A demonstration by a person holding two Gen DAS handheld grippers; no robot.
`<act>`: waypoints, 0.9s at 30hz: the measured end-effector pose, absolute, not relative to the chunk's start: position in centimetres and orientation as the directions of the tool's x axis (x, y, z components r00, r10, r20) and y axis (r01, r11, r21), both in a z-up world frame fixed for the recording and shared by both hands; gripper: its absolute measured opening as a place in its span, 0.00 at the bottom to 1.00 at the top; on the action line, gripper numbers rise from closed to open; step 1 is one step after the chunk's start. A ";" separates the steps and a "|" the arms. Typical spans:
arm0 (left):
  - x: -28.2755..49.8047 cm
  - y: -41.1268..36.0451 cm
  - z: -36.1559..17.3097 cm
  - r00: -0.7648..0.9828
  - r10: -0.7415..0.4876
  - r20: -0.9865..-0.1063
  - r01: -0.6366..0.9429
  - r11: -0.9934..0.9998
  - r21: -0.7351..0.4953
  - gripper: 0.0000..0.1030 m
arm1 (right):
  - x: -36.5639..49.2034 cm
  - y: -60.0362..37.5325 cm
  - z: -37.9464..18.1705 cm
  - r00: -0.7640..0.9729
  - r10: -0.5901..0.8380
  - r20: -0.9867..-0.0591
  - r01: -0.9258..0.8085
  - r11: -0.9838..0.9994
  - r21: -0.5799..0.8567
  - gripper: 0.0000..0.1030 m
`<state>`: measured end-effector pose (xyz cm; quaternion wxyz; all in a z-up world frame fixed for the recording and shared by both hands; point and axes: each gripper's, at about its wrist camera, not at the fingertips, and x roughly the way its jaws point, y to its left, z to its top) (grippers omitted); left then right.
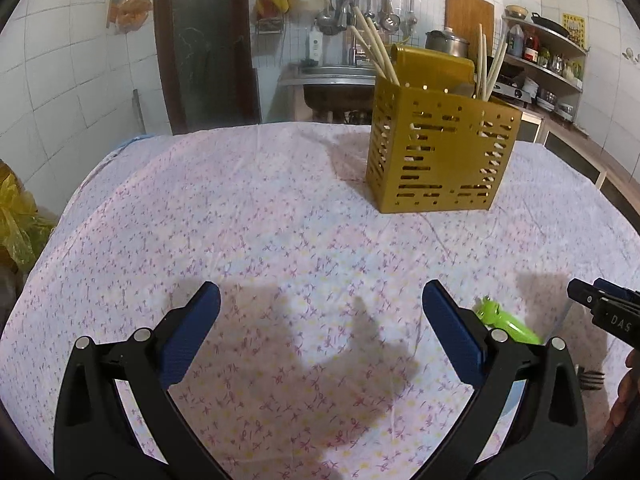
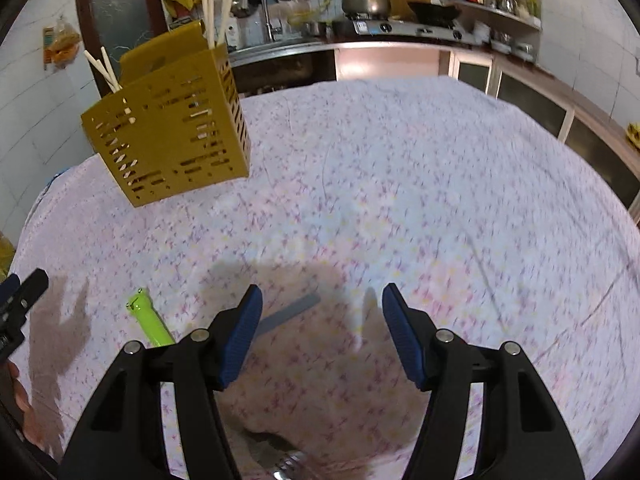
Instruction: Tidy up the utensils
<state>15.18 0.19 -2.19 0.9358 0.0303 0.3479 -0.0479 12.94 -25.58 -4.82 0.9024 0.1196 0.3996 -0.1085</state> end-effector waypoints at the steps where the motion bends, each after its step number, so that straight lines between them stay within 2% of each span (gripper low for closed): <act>1: 15.2 0.1 -2.2 0.753 -0.070 -0.654 0.112 0.993 0.023 0.95 | 13.0 -25.4 -4.9 0.653 -0.097 -0.752 0.295 0.946 0.134 0.59; 2: 15.3 0.1 -2.2 0.753 -0.073 -0.655 0.113 0.993 0.020 0.95 | 13.3 -25.3 -5.0 0.645 -0.085 -0.759 0.295 0.945 0.144 0.56; 4: 15.3 0.1 -2.3 0.750 -0.078 -0.657 0.115 0.993 0.013 0.95 | 13.9 -25.2 -5.5 0.621 -0.057 -0.781 0.294 0.942 0.165 0.41; 6: 15.3 0.0 -2.2 0.748 -0.084 -0.658 0.118 0.993 0.009 0.95 | 14.5 -24.9 -5.9 0.609 -0.038 -0.793 0.295 0.938 0.182 0.36; 10: 15.2 -0.2 -2.3 0.748 -0.072 -0.660 0.117 0.993 0.025 0.95 | 15.3 -24.2 -6.0 0.612 -0.036 -0.790 0.279 0.945 0.173 0.17; 18: 15.5 -1.5 -2.4 0.695 -0.092 -0.713 0.111 0.994 -0.019 0.95 | 16.2 -25.6 -5.2 0.621 -0.042 -0.783 0.253 0.956 0.149 0.09; 27: 15.0 -6.4 -3.5 0.620 -0.100 -0.778 0.088 0.994 -0.057 0.95 | 15.7 -29.6 -4.5 0.600 -0.069 -0.797 0.224 0.971 0.085 0.08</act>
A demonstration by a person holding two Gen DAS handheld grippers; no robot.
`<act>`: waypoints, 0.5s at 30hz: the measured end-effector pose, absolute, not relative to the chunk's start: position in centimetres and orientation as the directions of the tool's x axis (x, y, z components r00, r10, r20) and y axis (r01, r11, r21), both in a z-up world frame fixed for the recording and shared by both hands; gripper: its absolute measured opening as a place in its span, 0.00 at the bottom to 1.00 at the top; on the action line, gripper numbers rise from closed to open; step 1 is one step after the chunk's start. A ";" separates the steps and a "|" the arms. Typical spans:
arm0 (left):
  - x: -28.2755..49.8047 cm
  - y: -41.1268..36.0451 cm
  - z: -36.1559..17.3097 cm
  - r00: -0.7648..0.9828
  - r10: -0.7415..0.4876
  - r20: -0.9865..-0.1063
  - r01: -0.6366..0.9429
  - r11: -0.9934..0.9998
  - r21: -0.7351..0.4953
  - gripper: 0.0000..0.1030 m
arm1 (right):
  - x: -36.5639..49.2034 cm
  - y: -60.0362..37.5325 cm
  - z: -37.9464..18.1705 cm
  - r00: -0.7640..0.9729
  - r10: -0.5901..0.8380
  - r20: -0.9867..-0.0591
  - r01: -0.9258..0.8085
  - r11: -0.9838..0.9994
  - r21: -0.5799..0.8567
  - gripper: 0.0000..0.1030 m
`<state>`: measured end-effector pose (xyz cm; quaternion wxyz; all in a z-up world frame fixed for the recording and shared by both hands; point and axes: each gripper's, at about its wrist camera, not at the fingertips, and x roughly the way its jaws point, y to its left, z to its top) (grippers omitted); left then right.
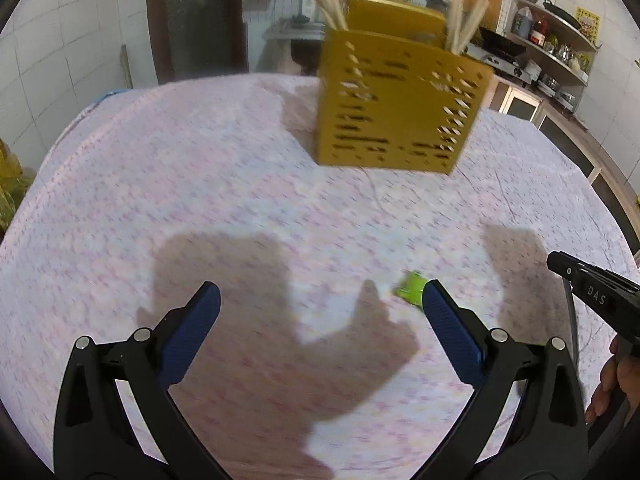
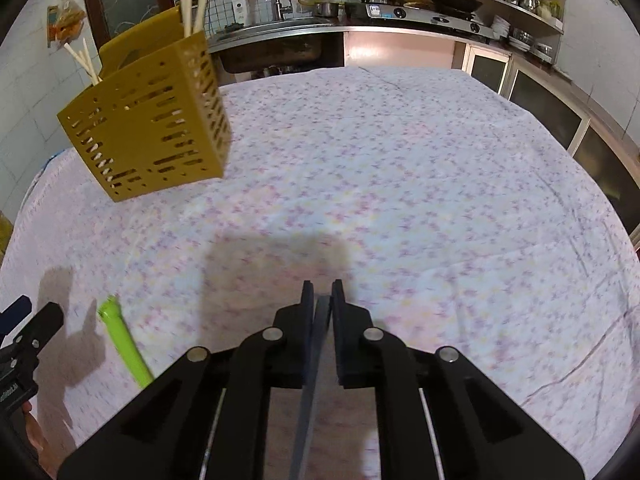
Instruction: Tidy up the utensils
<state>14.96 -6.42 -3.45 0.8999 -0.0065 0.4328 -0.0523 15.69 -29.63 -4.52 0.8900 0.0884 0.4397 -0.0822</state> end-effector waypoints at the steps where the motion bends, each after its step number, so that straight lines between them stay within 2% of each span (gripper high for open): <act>1: 14.8 -7.3 -3.7 0.609 -0.096 -0.787 0.080 0.995 -0.059 0.95 | 15.5 -30.3 -4.7 0.595 -0.073 -0.801 0.220 0.972 0.075 0.08; 10: 15.1 -13.1 -5.9 0.540 -0.021 -0.841 -0.009 0.999 -0.031 0.93 | 14.6 -34.0 -6.2 0.608 -0.041 -0.792 0.218 0.969 0.117 0.08; 15: 15.8 -15.1 -6.7 0.513 0.039 -0.857 -0.047 0.999 0.017 0.71 | 14.5 -34.0 -6.5 0.624 -0.036 -0.781 0.211 0.970 0.123 0.08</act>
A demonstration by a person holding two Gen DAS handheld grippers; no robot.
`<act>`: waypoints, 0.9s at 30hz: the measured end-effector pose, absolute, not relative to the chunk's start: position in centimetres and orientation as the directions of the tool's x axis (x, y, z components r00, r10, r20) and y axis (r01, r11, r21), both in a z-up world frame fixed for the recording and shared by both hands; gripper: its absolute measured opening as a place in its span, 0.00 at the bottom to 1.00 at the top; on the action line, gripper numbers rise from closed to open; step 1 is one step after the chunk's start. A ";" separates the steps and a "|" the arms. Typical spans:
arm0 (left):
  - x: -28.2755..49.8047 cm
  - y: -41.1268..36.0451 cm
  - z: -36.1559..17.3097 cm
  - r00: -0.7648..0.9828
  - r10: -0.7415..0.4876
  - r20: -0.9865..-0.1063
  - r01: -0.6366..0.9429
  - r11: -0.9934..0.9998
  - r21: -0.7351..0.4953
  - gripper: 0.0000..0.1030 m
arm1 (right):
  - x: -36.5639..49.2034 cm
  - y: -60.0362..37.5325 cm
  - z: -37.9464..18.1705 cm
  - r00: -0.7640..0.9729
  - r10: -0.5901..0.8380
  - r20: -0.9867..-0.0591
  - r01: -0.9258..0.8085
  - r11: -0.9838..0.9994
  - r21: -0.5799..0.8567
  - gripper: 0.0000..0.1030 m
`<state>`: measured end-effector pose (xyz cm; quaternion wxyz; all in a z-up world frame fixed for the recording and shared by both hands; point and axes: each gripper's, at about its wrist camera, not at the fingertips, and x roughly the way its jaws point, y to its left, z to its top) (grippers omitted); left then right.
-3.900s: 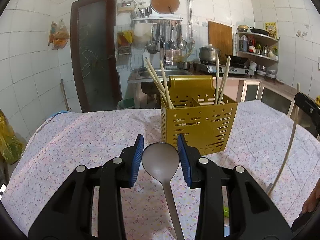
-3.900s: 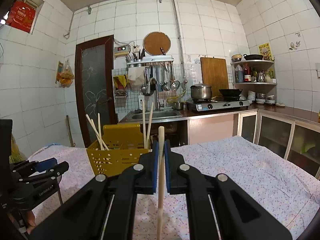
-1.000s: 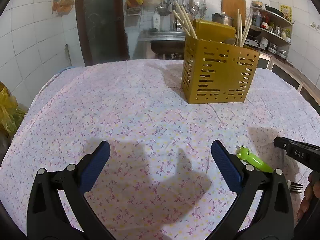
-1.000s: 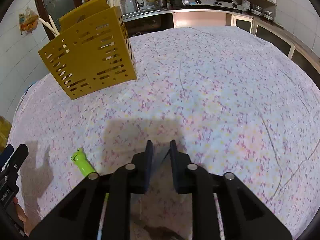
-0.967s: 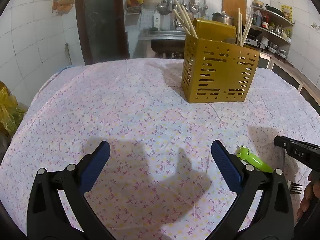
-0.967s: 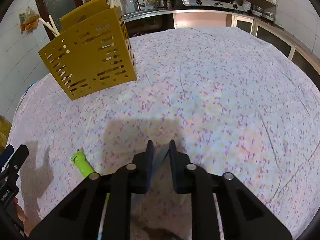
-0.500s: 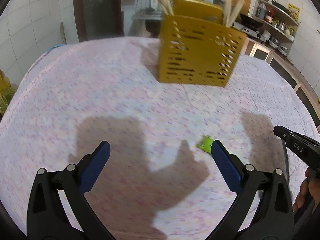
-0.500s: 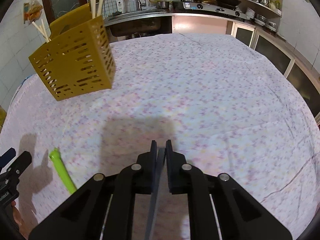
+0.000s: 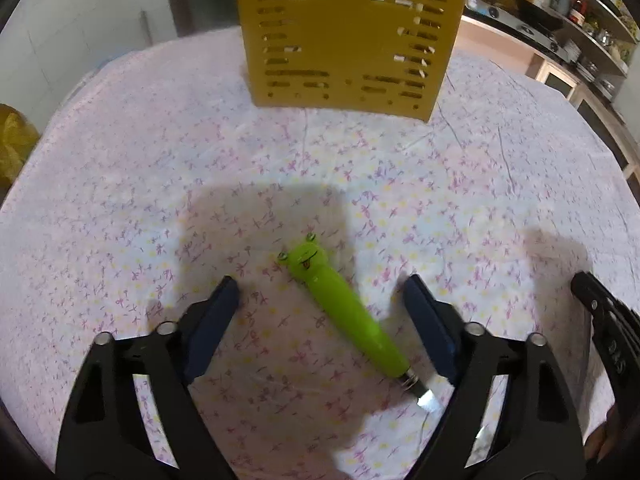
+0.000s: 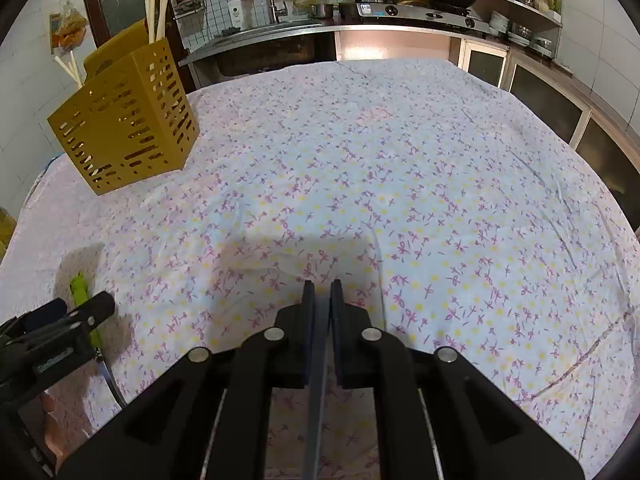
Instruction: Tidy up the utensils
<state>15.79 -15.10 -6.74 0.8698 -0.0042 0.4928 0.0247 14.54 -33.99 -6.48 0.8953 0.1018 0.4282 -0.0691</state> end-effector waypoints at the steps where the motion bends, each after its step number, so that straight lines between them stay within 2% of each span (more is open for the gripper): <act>1: 15.9 -15.4 -6.7 0.512 0.051 -0.857 -0.053 0.998 0.027 0.69 | 14.6 -34.0 -6.5 0.626 -0.035 -0.779 0.211 0.969 0.126 0.08; 6: 16.8 -16.1 -6.3 0.496 0.051 -0.867 -0.030 0.999 0.041 0.34 | 14.2 -34.4 -6.7 0.634 -0.021 -0.773 0.210 0.967 0.146 0.08; 7: 17.0 -16.1 -6.3 0.491 0.047 -0.870 -0.013 0.999 0.046 0.33 | 14.2 -34.4 -6.7 0.634 -0.022 -0.773 0.211 0.967 0.145 0.08; 9: 17.3 -16.0 -6.2 0.487 0.035 -0.873 0.011 0.999 0.046 0.25 | 14.2 -34.3 -6.7 0.634 -0.030 -0.773 0.212 0.968 0.137 0.08; 20: 17.9 -14.1 -5.6 0.488 -0.022 -0.872 0.248 0.962 0.115 0.22 | 14.6 -31.8 -6.2 0.635 -0.017 -0.773 0.175 0.977 0.123 0.08; 23: 18.2 -12.8 -5.5 0.510 -0.011 -0.860 0.260 0.955 0.142 0.22 | 14.9 -30.8 -5.7 0.644 -0.015 -0.765 0.163 0.980 0.118 0.08; 27: 18.3 -10.9 -4.9 0.531 -0.041 -0.846 0.255 0.960 0.114 0.22 | 15.1 -29.6 -4.8 0.674 -0.007 -0.739 0.152 0.980 0.129 0.04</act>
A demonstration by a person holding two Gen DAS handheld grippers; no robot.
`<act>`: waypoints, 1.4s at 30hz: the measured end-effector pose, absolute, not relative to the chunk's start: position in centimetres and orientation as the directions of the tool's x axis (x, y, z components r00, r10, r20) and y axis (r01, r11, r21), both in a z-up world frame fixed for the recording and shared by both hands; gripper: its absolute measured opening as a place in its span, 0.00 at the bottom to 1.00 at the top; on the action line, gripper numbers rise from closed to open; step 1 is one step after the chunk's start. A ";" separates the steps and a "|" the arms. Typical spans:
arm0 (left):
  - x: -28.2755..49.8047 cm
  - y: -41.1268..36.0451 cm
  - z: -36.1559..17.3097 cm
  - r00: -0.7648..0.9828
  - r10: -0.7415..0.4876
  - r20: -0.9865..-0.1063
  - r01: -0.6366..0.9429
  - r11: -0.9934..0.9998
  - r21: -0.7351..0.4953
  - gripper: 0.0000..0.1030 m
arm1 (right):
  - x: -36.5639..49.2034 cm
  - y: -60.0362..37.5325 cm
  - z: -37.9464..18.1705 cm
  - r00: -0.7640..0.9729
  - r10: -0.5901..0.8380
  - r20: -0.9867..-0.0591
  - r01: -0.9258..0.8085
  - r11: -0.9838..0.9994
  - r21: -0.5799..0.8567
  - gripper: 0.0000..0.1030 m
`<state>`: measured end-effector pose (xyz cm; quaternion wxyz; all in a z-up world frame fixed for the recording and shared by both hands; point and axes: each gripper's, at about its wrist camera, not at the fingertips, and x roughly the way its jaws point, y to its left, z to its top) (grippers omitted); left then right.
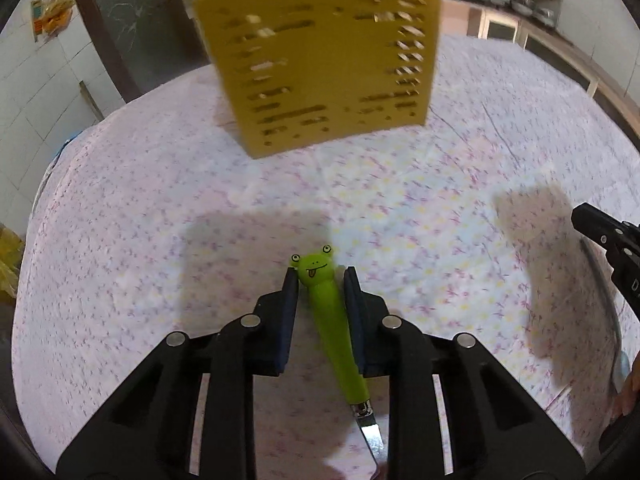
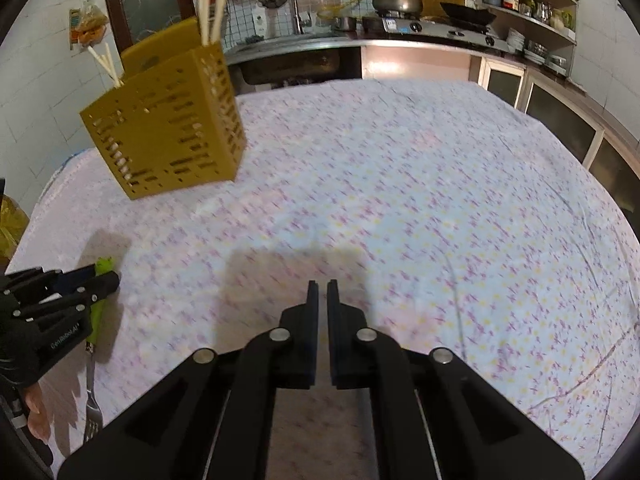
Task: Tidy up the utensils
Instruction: 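Grasp the green frog-handled fork by its handle with the left gripper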
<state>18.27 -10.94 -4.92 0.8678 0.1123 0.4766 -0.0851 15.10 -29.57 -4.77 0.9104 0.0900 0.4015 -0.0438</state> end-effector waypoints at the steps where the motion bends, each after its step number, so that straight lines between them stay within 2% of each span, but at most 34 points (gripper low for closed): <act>1: 18.2 -10.3 -4.5 0.543 -0.059 -0.838 0.252 0.963 0.096 0.22 | 15.1 -29.3 -4.5 0.681 -0.004 -0.732 0.148 0.980 0.132 0.04; 11: 17.4 -7.4 -1.0 0.637 -0.112 -0.763 0.249 0.966 0.066 0.21 | 15.0 -28.5 -2.4 0.735 -0.014 -0.678 0.138 0.982 0.130 0.03; 14: 17.1 -7.3 -0.8 0.642 -0.119 -0.757 0.255 0.965 0.064 0.21 | 14.9 -29.2 -2.3 0.736 0.028 -0.676 0.118 0.978 0.169 0.03; 17: 17.0 -7.9 -1.9 0.621 -0.113 -0.775 0.273 0.959 0.078 0.21 | 15.1 -29.1 -2.2 0.700 0.014 -0.714 0.092 0.990 0.110 0.04; 18: 16.9 -8.1 -2.3 0.615 -0.112 -0.780 0.280 0.956 0.084 0.21 | 15.0 -29.3 -2.2 0.695 0.007 -0.719 0.085 0.992 0.092 0.08; 19: 16.8 -8.3 -2.8 0.609 -0.110 -0.786 0.287 0.954 0.089 0.21 | 14.9 -29.7 -2.2 0.689 -0.011 -0.724 0.093 0.993 0.074 0.36; 20: 16.9 -8.6 -3.3 0.600 -0.108 -0.792 0.292 0.952 0.091 0.21 | 14.7 -30.3 -2.7 0.670 -0.040 -0.741 0.112 0.992 0.049 0.57; 21: 17.0 -8.8 -3.8 0.591 -0.106 -0.800 0.296 0.951 0.092 0.21 | 14.6 -30.5 -3.1 0.661 -0.047 -0.749 0.114 0.993 0.038 0.69; 23: 17.0 -9.2 -4.8 0.566 -0.105 -0.818 0.304 0.949 0.089 0.21 | 14.2 -30.8 -4.3 0.640 -0.067 -0.766 0.100 0.995 -0.004 0.65; 24: 17.0 -9.3 -5.2 0.557 -0.103 -0.824 0.306 0.948 0.089 0.21 | 14.1 -30.8 -5.1 0.619 -0.081 -0.781 0.096 0.995 -0.027 0.54; 25: 16.9 -9.5 -5.6 0.551 -0.101 -0.828 0.310 0.946 0.091 0.20 | 14.0 -30.9 -6.1 0.595 -0.089 -0.799 0.091 0.995 -0.043 0.48; 27: 16.7 -9.8 -6.1 0.553 -0.092 -0.828 0.316 0.943 0.106 0.20 | 13.6 -31.4 -6.3 0.607 -0.068 -0.792 0.092 0.996 -0.014 0.47; 29: 16.6 -9.9 -6.1 0.558 -0.086 -0.826 0.320 0.940 0.118 0.20 | 13.5 -31.6 -6.0 0.603 -0.055 -0.796 0.096 0.995 0.003 0.31; 30: 16.6 -9.9 -6.1 0.556 -0.086 -0.827 0.321 0.940 0.118 0.20 | 13.5 -31.6 -5.8 0.598 -0.055 -0.800 0.093 0.996 0.001 0.18; 31: 16.7 -9.9 -6.1 0.553 -0.087 -0.828 0.322 0.940 0.117 0.20 | 13.6 -31.4 -5.8 0.593 -0.059 -0.803 0.092 0.996 -0.005 0.13; 39: 16.8 -10.1 -6.2 0.556 -0.070 -0.828 0.328 0.934 0.141 0.20 | 13.2 -31.3 -5.8 0.559 -0.055 -0.827 0.112 0.994 0.009 0.14; 41: 16.8 -10.3 -6.3 0.558 -0.068 -0.827 0.329 0.933 0.146 0.20 | 13.1 -31.3 -6.0 0.563 -0.052 -0.825 0.114 0.993 0.015 0.12; 42: 16.9 -10.3 -6.2 0.559 -0.069 -0.826 0.328 0.933 0.144 0.20 | 13.1 -31.3 -6.0 0.567 -0.048 -0.822 0.113 0.993 0.020 0.07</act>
